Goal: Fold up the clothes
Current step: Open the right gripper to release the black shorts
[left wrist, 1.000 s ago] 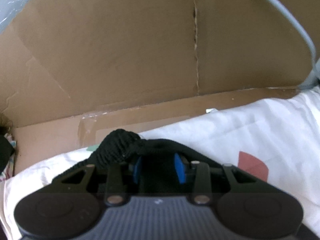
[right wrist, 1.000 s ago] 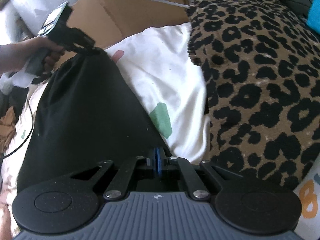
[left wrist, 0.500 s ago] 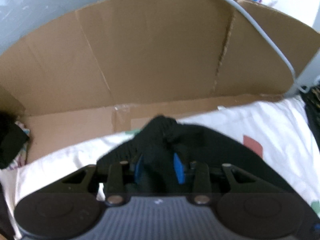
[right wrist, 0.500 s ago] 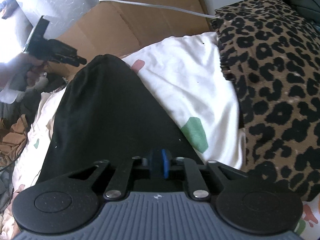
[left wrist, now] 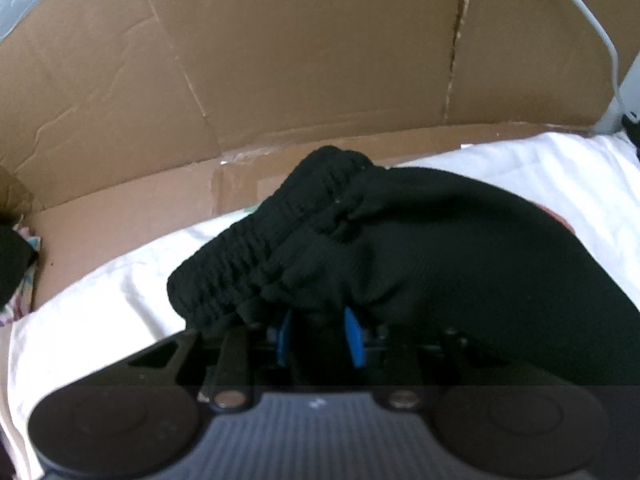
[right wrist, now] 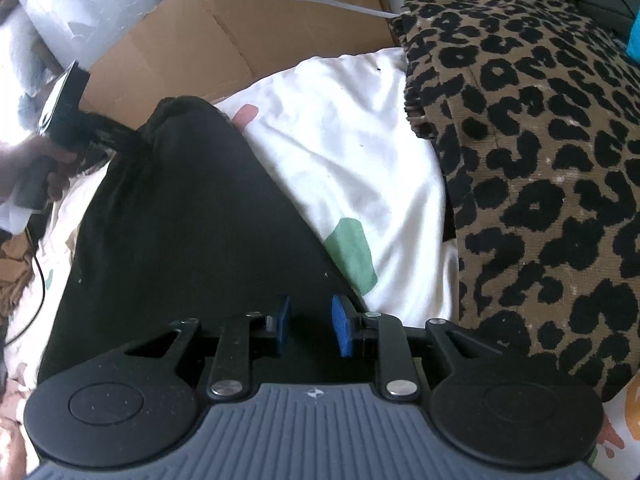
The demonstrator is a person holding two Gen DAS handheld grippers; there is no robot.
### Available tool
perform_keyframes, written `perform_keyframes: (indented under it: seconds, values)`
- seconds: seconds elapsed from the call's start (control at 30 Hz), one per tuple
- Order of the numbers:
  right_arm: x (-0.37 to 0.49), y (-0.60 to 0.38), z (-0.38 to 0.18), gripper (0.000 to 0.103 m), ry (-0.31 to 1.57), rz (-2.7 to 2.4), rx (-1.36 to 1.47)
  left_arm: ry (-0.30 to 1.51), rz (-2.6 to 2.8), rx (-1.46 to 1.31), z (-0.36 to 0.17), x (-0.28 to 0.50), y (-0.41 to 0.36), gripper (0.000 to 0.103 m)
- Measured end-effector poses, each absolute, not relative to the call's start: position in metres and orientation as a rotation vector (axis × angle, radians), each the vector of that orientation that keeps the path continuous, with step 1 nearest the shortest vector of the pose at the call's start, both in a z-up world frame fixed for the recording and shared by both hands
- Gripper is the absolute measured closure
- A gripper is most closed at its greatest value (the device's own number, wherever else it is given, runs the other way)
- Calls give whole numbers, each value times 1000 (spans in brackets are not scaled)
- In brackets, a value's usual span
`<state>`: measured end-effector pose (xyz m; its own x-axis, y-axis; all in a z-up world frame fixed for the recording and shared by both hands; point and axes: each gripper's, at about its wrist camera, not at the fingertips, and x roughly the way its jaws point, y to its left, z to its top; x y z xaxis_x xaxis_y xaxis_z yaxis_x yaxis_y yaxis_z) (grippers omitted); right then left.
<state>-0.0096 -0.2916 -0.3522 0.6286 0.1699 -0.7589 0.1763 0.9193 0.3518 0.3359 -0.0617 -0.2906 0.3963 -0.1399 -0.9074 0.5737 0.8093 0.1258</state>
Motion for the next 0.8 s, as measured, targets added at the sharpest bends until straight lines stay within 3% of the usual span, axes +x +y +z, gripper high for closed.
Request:
perform_keyframes:
  seconds: [0.33,0.53,0.63,0.8]
  values:
    - [-16,-285,-333,71,857,46,423,1055,-548,469,-251,313,-23,71]
    - [-15,-272,-335,71,897,100,414,1108,-594,496,-273,307,-7,71]
    - [-17,-270,-342,72,933,93,393,1103,-561,509,-287,311,-3,79]
    - [-23,-274,-344,72,953,84,373,1081,-542,470,-287,312,-1,80]
